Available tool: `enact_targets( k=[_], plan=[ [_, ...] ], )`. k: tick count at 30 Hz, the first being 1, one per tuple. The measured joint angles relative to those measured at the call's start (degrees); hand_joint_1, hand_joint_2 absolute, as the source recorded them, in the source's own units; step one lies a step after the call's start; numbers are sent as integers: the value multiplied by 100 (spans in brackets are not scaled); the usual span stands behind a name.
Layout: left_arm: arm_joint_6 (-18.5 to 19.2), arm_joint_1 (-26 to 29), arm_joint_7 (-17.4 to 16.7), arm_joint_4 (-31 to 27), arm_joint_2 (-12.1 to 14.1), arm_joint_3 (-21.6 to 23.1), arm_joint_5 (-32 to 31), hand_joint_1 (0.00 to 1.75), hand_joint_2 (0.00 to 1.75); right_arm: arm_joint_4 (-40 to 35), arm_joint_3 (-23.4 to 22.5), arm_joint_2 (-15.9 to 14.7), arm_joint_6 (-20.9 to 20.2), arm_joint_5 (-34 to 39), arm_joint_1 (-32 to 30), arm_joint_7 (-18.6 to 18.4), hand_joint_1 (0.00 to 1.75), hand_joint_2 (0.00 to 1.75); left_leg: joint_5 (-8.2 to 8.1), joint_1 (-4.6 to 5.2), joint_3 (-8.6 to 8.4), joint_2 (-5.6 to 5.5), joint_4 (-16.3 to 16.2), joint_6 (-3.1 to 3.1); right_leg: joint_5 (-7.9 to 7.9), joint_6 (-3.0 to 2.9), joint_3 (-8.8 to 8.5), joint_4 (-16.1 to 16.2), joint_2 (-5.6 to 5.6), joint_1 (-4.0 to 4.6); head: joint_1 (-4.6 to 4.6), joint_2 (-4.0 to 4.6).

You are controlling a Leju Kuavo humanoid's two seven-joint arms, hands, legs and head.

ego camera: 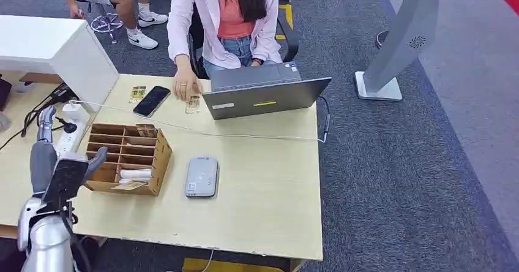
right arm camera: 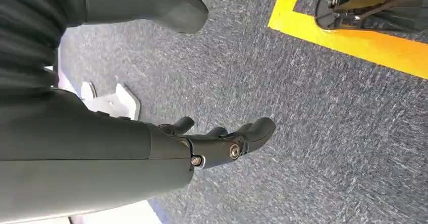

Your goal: Pass the card to the sensor for recognition and then transmit it.

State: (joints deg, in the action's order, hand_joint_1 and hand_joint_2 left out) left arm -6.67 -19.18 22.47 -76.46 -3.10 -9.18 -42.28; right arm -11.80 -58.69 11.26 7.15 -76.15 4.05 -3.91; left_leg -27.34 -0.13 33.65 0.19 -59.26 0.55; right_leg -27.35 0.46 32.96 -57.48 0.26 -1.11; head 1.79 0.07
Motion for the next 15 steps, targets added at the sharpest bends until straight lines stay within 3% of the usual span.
enact_targets(
  k=[15],
  plan=[
    [-347, -1832, -868, 1838, 330, 1011, -1528, 0, 175, 24, 216, 0, -107, -306, 37, -2, 0, 0, 1, 0, 0, 5, -2, 0, 7, -3, 1, -1, 6, 0, 0, 0]
  ],
)
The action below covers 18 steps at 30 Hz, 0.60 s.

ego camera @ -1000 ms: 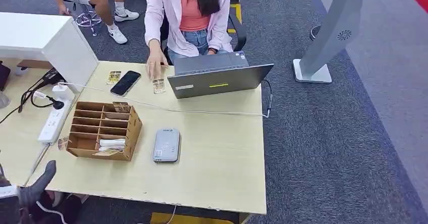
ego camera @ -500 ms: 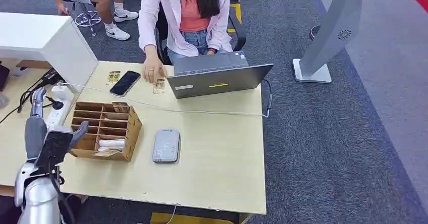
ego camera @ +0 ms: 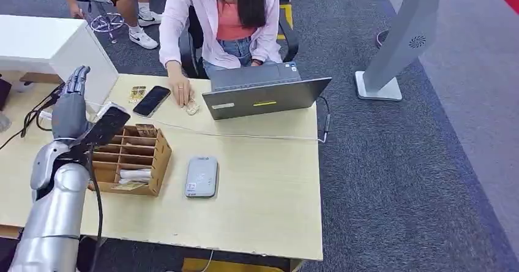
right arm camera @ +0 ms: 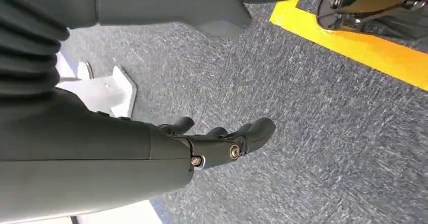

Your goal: Pass the card to the sensor for recognition and then transmit it.

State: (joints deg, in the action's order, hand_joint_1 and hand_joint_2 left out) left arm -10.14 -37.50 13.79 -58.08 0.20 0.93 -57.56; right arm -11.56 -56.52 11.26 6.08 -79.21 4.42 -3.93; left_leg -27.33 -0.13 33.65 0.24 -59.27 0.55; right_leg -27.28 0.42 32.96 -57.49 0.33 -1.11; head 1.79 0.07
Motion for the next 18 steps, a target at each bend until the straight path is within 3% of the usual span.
enact_targets(
  k=[18],
  plan=[
    [-466, -2128, -1038, 2273, 389, 1121, -1847, 0, 175, 0, 219, 0, -124, -376, 22, -55, 0, 0, 2, 0, 2, -2, -1, 1, 1, 1, 0, -2, 0, 0, 0, 0]
  ],
)
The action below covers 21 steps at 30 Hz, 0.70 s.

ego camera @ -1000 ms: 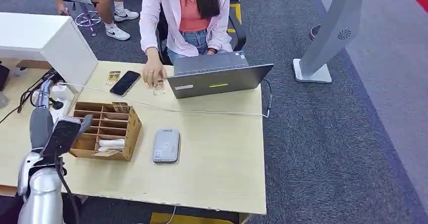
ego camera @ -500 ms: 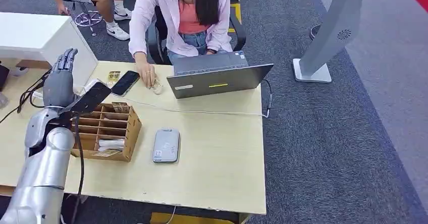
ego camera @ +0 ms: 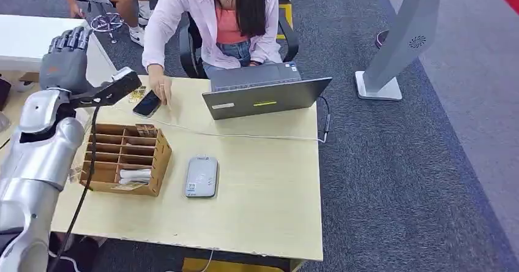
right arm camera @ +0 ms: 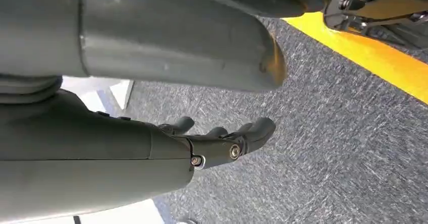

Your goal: Pass the card to the sensor for recognition and then transmit it.

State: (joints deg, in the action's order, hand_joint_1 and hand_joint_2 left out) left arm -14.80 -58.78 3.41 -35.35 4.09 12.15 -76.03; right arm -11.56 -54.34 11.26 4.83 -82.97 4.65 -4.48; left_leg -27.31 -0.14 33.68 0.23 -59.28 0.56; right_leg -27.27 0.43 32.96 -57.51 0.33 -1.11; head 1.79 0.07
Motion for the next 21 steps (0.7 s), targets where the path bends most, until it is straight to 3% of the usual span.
enact_targets(
  k=[8, 21],
  plan=[
    [-170, -660, -435, 757, 124, 385, -765, 0, 175, 0, 100, 0, -63, -164, 1, -17, 0, 0, 0, 0, 1, 0, 0, -1, 0, 0, 0, -1, 0, 0, 0, 0],
    [-197, -779, -451, 1105, 181, 497, -838, 0, 175, 2, 103, 0, -63, -197, 6, -20, 0, 0, 2, 0, 1, -1, 0, -2, 0, 0, -1, -1, -1, 0, 0, 0]
  ],
)
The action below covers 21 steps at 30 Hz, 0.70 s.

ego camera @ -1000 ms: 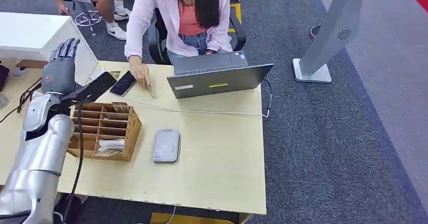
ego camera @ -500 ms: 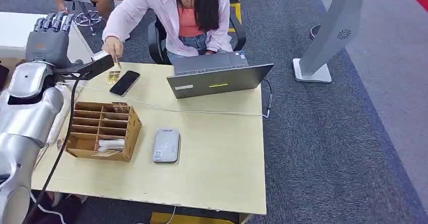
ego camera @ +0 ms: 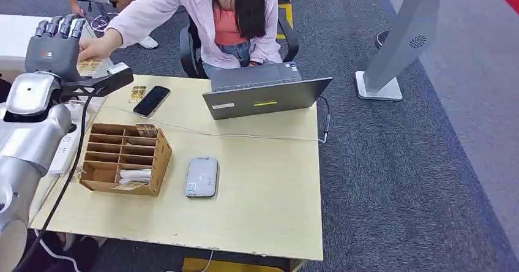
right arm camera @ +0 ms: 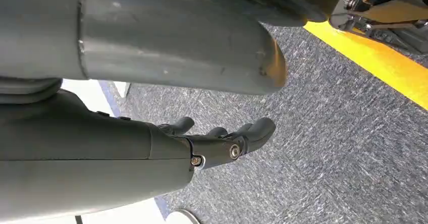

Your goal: Pass the card to the sensor for recognition and then transmit it.

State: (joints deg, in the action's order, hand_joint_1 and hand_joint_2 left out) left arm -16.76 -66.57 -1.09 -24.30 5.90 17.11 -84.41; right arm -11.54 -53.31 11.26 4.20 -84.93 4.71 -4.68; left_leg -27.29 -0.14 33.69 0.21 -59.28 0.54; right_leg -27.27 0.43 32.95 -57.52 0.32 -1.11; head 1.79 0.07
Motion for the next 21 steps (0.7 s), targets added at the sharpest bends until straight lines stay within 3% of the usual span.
enact_targets(
  k=[9, 10, 21],
  plan=[
    [-22, -13, -24, 92, 4, 11, 0, 0, 175, 0, 4, 0, -2, 0, 0, 0, 0, 0, 0, 0, 0, 0, 0, 0, 0, 0, 0, 0, 0, 0, 0, 0],
    [-26, -12, -28, 94, 4, 11, 0, 175, 175, 0, 4, 0, -2, 0, 0, 0, 0, 0, 0, 0, 0, 0, 0, 0, 0, 0, 0, 0, 0, 0, -2, 0],
    [-39, -12, -61, 125, 4, 11, 26, 175, 175, 7, 4, 0, -4, 0, 1, 0, 0, 0, 0, 0, 1, 0, 0, 0, 0, 0, 0, 0, 0, 0, 0, 0]
  ],
)
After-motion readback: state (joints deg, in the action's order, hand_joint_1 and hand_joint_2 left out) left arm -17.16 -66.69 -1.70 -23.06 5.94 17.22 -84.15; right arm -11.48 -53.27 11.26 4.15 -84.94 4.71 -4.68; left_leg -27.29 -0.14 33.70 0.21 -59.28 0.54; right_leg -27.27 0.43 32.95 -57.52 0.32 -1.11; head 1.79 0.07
